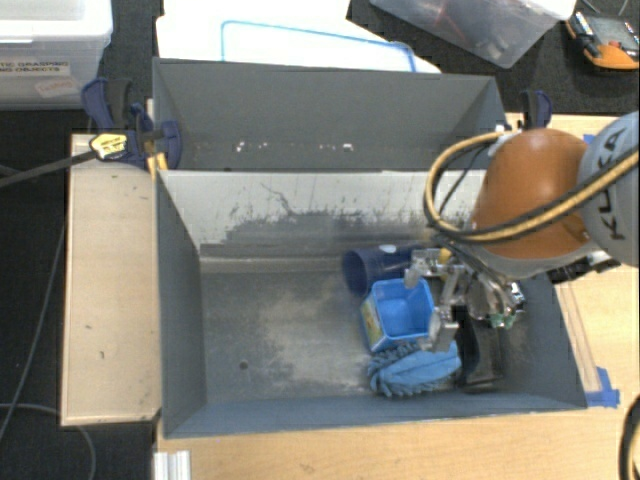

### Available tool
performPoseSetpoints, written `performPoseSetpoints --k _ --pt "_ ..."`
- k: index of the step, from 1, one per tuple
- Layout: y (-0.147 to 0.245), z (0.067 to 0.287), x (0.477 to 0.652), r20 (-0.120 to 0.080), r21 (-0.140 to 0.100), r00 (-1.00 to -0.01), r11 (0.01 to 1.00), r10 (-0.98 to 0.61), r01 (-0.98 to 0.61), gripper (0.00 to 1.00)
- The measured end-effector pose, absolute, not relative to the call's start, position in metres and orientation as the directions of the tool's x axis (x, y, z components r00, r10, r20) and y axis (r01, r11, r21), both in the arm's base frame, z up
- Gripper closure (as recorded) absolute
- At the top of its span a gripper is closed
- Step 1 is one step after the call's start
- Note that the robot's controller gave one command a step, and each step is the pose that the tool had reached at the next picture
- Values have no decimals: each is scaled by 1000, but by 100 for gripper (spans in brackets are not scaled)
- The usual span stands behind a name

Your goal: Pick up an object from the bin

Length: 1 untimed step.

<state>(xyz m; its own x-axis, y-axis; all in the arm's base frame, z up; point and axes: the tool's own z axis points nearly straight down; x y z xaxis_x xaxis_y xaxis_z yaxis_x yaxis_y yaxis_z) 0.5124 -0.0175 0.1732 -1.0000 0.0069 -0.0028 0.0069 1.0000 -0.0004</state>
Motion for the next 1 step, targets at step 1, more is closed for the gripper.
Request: performPoseSetpoints --k 1 --pt "-17 173 512 -3 0 -1000 1000 7 7 0"
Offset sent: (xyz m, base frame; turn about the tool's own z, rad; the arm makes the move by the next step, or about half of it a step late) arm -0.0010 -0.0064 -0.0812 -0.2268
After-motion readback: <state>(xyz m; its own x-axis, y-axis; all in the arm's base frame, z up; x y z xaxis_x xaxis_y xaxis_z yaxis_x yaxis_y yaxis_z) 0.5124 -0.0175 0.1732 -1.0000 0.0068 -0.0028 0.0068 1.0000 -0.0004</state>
